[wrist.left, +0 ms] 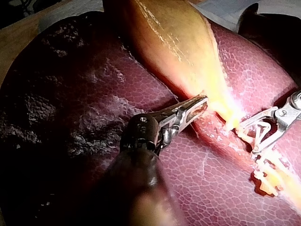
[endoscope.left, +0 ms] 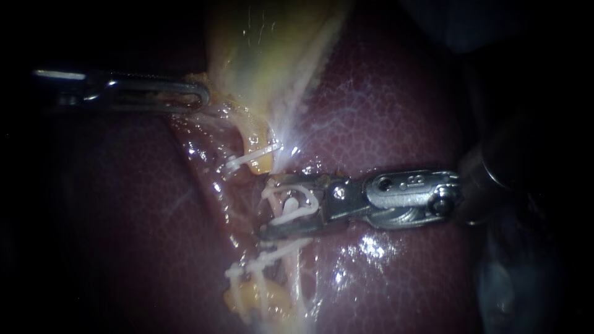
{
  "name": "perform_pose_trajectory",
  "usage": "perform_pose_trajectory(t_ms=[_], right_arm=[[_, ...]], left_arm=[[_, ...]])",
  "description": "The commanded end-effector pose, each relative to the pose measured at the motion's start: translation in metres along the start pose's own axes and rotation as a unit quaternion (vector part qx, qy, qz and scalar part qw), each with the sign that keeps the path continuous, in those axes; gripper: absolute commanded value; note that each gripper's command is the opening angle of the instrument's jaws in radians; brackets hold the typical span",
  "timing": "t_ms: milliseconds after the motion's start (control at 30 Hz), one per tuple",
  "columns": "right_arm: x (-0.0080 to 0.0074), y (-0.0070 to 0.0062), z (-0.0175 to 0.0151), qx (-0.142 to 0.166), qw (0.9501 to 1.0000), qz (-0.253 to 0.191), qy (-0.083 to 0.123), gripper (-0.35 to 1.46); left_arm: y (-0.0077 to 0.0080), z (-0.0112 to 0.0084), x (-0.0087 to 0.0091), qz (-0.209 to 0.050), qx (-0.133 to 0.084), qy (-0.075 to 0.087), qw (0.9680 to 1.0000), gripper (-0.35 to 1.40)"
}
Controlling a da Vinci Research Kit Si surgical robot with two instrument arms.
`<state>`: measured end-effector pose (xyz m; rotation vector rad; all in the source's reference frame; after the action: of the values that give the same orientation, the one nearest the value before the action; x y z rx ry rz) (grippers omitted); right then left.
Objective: Clipping third clip right tube
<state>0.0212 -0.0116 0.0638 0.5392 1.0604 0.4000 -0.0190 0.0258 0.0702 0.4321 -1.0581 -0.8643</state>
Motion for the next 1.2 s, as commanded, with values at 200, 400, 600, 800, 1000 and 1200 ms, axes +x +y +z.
perform_pose_trajectory(t_ms=[200,400,600,800,1000,1200], right_arm=[[0.0014,-0.0007,-0.0011,0.004,1.0000,0.003,0.001,0.49],[0.0040,-0.0019,-0.0040,0.012,0.9994,0.034,0.002,0.49],[0.0055,-0.0022,-0.0074,0.022,0.9978,0.063,0.000,0.48],[0.0051,-0.0015,-0.0090,0.024,0.9962,0.084,0.001,0.47],[0.0040,-0.0004,-0.0091,0.025,0.9938,0.108,0.003,0.47],[0.0015,0.0014,-0.0077,0.035,0.9892,0.142,0.001,0.47]], left_arm=[[0.0000,-0.0001,0.0000,0.000,0.000,0.000,1.0000,-0.35],[0.0001,-0.0001,0.0001,0.000,0.000,0.000,1.0000,-0.35],[0.0001,-0.0001,0.0001,0.000,0.001,0.000,1.0000,-0.35],[0.0001,-0.0001,0.0001,0.000,0.001,0.000,1.0000,-0.35],[0.0001,-0.0001,0.0001,0.000,0.001,0.000,1.0000,-0.35],[0.0001,-0.0001,0.0001,0.000,0.001,0.000,1.0000,-0.35]])
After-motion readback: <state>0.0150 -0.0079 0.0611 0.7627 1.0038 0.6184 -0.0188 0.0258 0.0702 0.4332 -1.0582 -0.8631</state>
